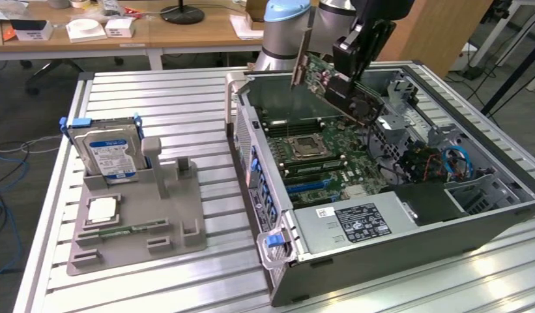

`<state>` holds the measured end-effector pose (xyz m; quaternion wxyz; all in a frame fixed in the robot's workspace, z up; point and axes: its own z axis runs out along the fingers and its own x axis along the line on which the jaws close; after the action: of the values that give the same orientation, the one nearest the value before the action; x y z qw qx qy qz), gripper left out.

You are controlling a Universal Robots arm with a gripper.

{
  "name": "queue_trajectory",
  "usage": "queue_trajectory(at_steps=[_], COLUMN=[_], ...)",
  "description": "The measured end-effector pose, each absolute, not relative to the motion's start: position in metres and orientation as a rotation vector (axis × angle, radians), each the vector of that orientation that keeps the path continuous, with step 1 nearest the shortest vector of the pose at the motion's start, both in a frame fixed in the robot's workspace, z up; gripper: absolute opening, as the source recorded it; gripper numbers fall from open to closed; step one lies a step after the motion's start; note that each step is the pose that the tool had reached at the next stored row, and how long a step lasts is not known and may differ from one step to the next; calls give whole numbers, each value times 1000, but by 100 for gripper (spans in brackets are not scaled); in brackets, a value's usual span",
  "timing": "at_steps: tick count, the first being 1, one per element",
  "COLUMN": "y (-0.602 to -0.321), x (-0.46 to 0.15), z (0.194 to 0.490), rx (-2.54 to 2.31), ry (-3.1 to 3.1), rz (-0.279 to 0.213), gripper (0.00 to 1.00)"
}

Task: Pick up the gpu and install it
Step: 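Insert the gpu into the slot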

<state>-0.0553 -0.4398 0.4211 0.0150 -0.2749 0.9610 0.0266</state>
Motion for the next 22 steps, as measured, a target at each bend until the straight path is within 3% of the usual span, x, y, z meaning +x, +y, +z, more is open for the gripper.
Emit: queue_trajectory(at_steps=[22], y=[-440], x=[-55], z=[421], rx=[-1128], ry=[2904], rz=[87], gripper=[26])
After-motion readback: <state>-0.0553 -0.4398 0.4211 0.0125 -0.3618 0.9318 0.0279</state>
